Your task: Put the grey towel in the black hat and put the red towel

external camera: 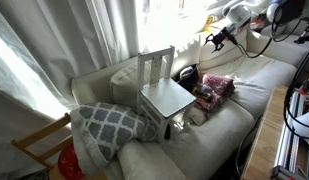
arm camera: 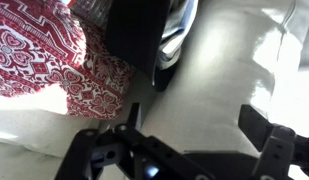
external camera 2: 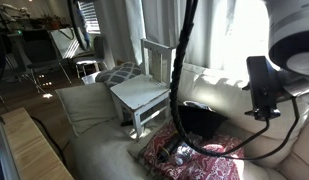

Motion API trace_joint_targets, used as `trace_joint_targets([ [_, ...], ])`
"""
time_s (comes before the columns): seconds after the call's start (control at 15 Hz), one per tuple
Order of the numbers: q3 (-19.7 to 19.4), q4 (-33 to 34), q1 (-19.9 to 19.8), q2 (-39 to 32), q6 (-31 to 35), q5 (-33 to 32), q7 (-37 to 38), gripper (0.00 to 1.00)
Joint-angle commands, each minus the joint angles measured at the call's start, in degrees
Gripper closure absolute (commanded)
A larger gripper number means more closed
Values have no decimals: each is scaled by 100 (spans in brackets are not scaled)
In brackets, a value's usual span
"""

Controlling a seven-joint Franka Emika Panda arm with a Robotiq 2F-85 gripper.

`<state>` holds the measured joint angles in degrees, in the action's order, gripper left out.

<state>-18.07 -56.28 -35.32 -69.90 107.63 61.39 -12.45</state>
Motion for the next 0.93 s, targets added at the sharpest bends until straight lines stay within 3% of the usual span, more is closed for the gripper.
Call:
trace_joint_targets([
  [0.0,-49,-1260,5,1222,-1051,-239,-794,0],
  [0.4,-289,-2667,147,2665,-2769,-849,-2164,0],
  [0.6,-459,-3430,354,3304,-2706,-1212,-2699,0],
  [0.67,-169,-3666,179,3549,-2499,-1478,-2766,0],
  [0.87,-159,-4425,209,4191,-2097,-1671,-3193,0],
])
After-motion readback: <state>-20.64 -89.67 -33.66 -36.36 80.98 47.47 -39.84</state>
